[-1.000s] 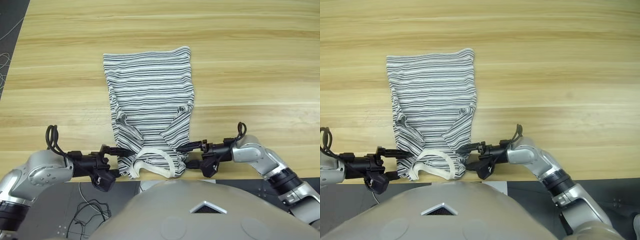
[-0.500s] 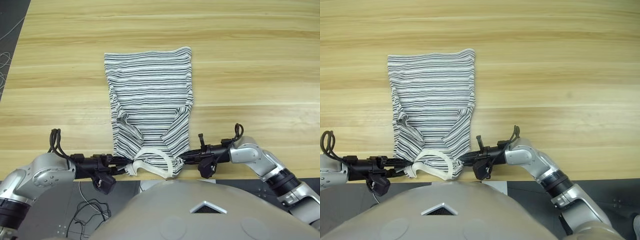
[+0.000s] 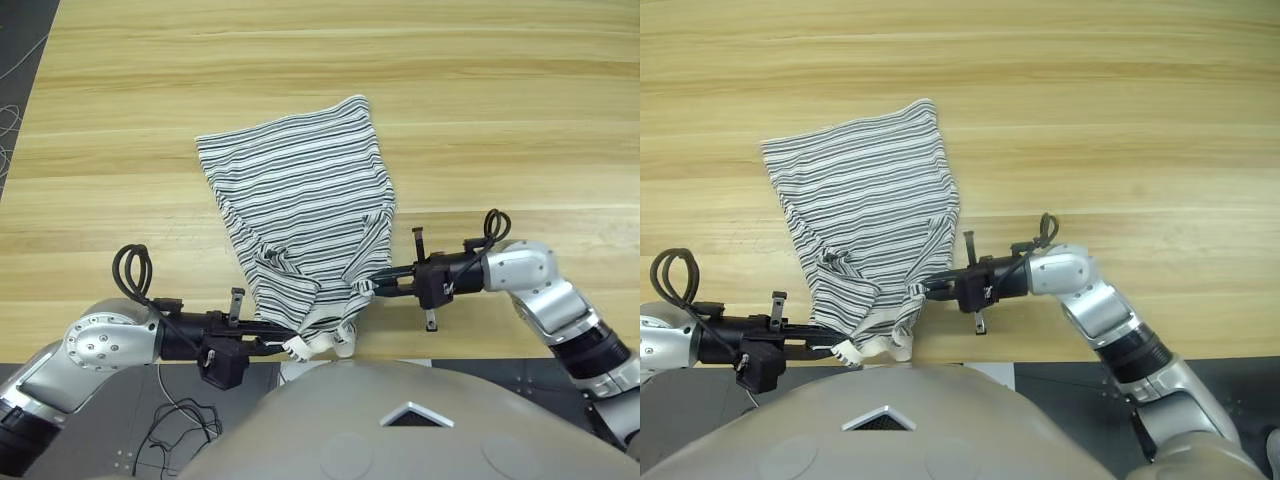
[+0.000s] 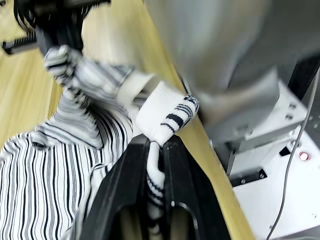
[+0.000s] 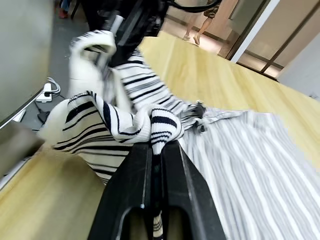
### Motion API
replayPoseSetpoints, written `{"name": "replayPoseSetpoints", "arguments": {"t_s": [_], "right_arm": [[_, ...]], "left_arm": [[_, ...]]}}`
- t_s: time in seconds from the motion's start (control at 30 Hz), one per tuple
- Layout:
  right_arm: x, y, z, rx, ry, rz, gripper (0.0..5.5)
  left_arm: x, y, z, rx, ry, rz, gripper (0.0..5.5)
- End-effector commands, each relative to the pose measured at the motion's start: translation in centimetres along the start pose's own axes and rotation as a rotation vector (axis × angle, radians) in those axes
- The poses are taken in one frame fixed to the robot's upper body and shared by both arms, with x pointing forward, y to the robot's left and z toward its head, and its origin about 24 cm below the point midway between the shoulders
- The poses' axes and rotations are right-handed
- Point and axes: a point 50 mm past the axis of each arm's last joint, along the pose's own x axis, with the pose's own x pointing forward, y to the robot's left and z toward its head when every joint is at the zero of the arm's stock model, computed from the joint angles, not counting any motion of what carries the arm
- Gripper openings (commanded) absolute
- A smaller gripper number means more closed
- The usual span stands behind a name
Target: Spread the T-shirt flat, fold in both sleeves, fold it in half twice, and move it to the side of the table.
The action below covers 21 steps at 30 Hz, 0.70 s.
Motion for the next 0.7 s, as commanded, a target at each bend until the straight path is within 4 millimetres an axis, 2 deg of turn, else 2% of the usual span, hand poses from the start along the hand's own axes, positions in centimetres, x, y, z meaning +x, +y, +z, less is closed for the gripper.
{"name": "replayPoseSetpoints", "arguments": {"t_s": [0.03, 0.23, 0.3, 0.37, 0.47, 0.57, 0.7], "right_arm": [[-1.9, -0.4, -0.1, 0.028, 0.098, 0.069, 0.1], [-3.7, 0.8, -0.5, 0.118, 0.187, 0.167, 0.1], [-4.1, 0.4, -0.1, 0.125, 0.176, 0.144, 0.1], [-4.3, -0.7, 0.1, 0.1, 0.158, 0.079, 0.1], [-4.2, -3.5, 0.5, 0.033, 0.093, -0.078, 0.1], [-3.5, -6.0, 0.8, -0.026, 0.048, -0.189, 0.1], [-2.9, -8.3, 0.5, -0.067, 0.033, -0.301, 0.1]], "left_arm": [[-0.5, 1.9, 1.6, -0.04, 0.0, 0.012, 0.16], [-0.8, 2.3, 1.9, -0.168, 0.093, -0.081, 0.16], [-0.9, 2.7, 2.2, -0.184, 0.107, -0.095, 0.16], [-1.0, 3.3, 2.3, -0.176, 0.115, -0.077, 0.16], [-1.6, 5.0, 2.2, -0.126, 0.121, -0.007, 0.16], [-2.1, 6.1, 1.8, -0.133, 0.13, 0.037, 0.16], [-2.8, 7.8, 1.0, -0.136, 0.125, 0.109, 0.16]]}}
